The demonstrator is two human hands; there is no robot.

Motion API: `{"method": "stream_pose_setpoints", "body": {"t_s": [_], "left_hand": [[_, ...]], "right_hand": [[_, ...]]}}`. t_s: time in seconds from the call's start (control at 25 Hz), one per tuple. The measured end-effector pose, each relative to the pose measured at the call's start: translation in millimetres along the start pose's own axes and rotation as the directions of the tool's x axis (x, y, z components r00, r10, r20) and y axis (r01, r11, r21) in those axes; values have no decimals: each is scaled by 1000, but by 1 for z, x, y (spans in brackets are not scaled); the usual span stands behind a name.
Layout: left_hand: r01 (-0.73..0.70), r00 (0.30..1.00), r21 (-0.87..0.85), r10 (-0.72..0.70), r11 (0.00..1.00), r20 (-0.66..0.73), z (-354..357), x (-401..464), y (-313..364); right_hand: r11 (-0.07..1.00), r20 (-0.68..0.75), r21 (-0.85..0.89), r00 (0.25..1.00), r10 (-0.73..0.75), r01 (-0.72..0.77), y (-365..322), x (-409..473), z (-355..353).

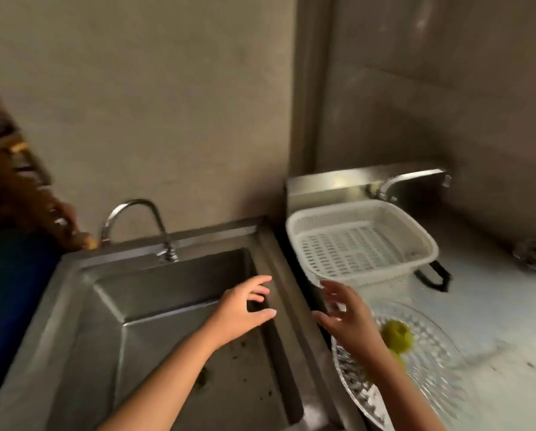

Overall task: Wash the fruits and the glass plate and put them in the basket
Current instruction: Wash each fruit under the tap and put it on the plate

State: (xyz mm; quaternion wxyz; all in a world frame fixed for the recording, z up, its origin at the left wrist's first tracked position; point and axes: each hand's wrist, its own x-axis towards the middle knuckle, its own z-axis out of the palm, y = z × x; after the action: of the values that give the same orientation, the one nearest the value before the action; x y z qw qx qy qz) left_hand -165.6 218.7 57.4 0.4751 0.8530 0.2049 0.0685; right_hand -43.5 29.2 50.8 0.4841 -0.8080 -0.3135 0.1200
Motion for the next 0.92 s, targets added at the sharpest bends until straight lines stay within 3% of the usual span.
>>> {"method": "stream_pose_setpoints", "body": {"t_s": [0.12,0.24,0.4,0.68,0.8,0.92], "left_hand": [[118,976,-41,-123,992,-178,-51,-46,-29],[251,885,-81,-263,965,-384,-105,-111,-67],[420,673,-185,-442,888,-593,-163,-205,-121],[512,343,-416,-623,752,-703,-243,-317,-222],[535,264,-497,-694,683,-670,-290,-337,-281],[568,235,-520,-731,638,-640,-340,-343,-332]], "right_hand": [[993,199,-11,973,-115,119,-36,25,60],[969,408,-12,886,-219,245,-80,35,137],[920,615,71,709,-344,385,-143,24,243],[886,783,147,496,-376,440,-218,-5,419],[892,828,125,449,-334,433,-246,-8,503],[903,851,121,426,-308,413,-273,-9,578]]}}
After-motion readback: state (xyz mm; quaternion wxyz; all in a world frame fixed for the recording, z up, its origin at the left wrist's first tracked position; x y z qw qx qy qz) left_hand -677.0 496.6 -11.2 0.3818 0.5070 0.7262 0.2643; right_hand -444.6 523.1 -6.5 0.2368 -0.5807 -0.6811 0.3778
